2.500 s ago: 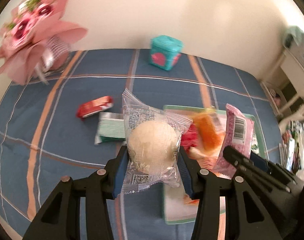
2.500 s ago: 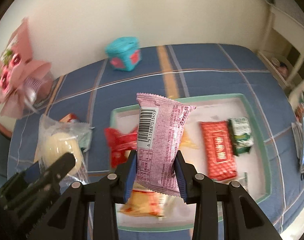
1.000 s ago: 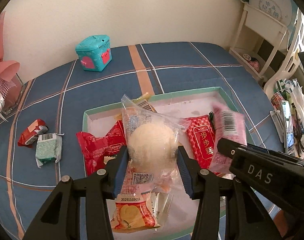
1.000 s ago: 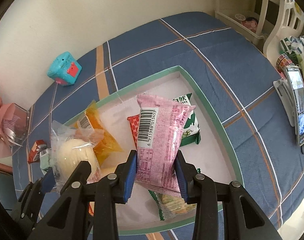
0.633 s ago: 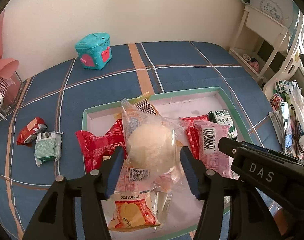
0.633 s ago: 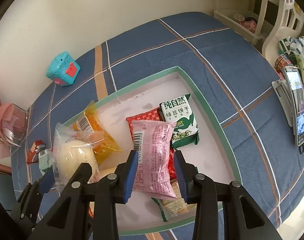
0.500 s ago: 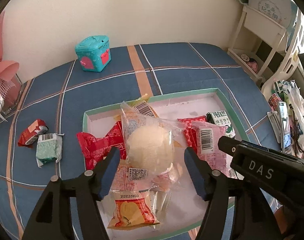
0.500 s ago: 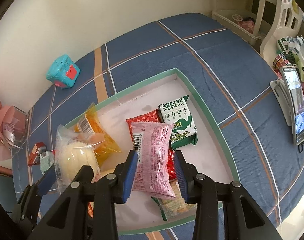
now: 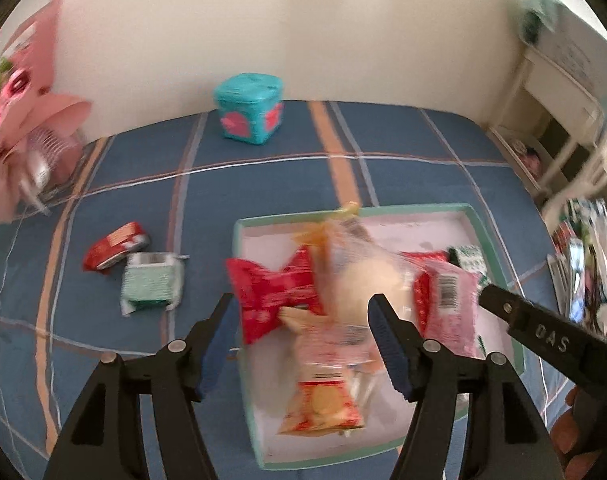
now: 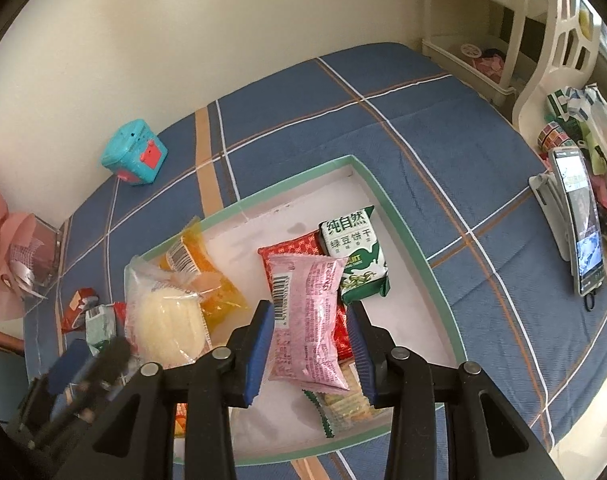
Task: Organize snacks
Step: 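Open both tools to release the bun and pink packet into the tray, then withdraw both open tools from the tray toward the remaining snacks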
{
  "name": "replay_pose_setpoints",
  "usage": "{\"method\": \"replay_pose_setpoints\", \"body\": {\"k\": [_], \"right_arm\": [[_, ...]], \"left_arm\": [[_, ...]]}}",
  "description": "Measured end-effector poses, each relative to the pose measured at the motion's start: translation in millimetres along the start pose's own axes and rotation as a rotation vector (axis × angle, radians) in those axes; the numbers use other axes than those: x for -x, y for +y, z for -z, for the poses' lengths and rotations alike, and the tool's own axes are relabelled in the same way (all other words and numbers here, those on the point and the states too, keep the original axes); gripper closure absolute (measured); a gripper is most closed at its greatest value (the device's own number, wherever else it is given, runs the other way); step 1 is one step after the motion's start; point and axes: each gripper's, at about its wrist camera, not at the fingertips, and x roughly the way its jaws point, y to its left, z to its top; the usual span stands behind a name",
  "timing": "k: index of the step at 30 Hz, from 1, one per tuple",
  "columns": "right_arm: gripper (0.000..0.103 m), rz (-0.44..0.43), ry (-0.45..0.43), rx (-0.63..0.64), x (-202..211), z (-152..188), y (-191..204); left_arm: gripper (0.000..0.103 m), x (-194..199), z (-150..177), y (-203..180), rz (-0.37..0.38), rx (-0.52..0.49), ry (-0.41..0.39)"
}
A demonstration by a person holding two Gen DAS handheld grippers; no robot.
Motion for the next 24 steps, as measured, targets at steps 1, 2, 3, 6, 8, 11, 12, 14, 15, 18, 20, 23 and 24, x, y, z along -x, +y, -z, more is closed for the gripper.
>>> {"method": "replay_pose_setpoints", "body": {"k": [1,2,3,6,8,11,12,14,15,18,20,23,24], "right_arm": [[0.062,0.001,0.000,0.006,0.1,0.5,2.1],[0.062,0.000,0.002,0.013,0.3,1.0,4.8],[0.062,0.000,0.001,0.019,0.6,1.6,6.6],[0.062,0.001,-0.002,0.042,2.3,3.2,14.4],[0.062,0.002,-0.004,0.059,3.2,5.0,19.9],[0.062,0.004,-0.005,0.078,3.7,6.5,26.0],[0.062,0.005,-0.005,0.082,3.5,6.8,27.5],[0.053,0.010,-0.005,0.087,3.2,7.2,30.0],[0.047,0.016,-0.005,0.089,2.7,7.4,31.1],[0.031,0.025,-0.009,0.099,1.6,8.0,34.0],[0.023,0.022,-0.008,0.105,0.2,8.4,35.6],[0.014,0.021,-0.012,0.114,-0.9,9.5,39.1],[0.013,0.022,-0.012,0.117,-1.1,9.9,40.7]], "left_arm": [[0.035,1.3,-0.1,6.9,-0.009,0.024,0.001],[0.035,2.4,-0.5,14.7,-0.016,0.049,0.002],[0.035,3.2,-0.6,20.7,-0.021,0.069,0.002],[0.035,5.1,-0.4,42.1,-0.073,0.131,0.005],[0.035,5.9,0.9,55.1,-0.099,0.163,0.010],[0.035,5.5,4.0,72.7,-0.101,0.215,0.019],[0.035,5.8,4.7,75.6,-0.102,0.226,0.022],[0.035,4.5,6.0,83.6,-0.110,0.250,0.031],[0.034,3.4,7.0,87.2,-0.118,0.259,0.037],[0.022,1.6,8.2,93.2,-0.146,0.271,0.044],[0.021,-0.2,8.9,97.0,-0.162,0.276,0.045],[0.018,-2.1,10.5,101.3,-0.193,0.274,0.044],[0.013,-2.1,11.0,102.3,-0.199,0.274,0.043]]}}
